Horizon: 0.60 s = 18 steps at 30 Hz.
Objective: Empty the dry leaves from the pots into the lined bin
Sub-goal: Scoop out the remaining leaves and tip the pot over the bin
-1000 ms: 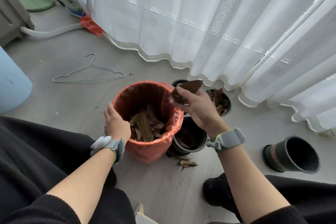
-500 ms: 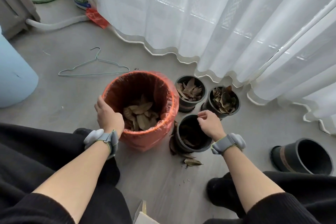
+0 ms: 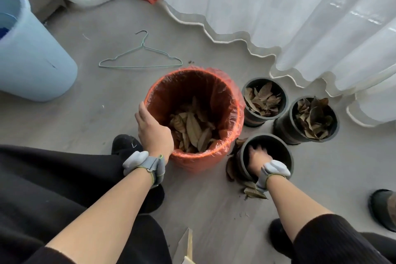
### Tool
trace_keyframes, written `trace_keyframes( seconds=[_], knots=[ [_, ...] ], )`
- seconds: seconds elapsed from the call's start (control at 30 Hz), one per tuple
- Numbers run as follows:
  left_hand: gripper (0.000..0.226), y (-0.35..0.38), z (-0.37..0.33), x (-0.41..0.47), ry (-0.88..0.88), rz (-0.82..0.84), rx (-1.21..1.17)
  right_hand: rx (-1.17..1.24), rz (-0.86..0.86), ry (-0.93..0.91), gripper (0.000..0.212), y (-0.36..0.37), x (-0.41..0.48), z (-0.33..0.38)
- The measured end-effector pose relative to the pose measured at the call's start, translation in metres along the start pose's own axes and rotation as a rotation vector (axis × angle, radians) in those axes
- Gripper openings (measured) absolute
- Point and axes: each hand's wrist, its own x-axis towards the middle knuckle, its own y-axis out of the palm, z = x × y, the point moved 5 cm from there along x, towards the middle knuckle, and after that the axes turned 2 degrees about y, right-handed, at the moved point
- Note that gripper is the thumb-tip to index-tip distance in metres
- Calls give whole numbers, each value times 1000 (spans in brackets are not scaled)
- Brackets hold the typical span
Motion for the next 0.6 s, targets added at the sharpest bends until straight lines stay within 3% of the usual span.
trace_keyframes(
  seconds=[0.33, 0.5, 0.6],
  knots=[
    [75, -2, 3, 5, 4, -22, 30, 8, -136, -59, 33, -4, -7, 2],
    [75, -2, 4, 5, -12, -8, 37, 217, -167, -115, 34, -19, -27, -14],
    [75, -5, 1, 3, -6, 26, 28, 463, -254, -102, 17, -32, -47, -35]
  ],
)
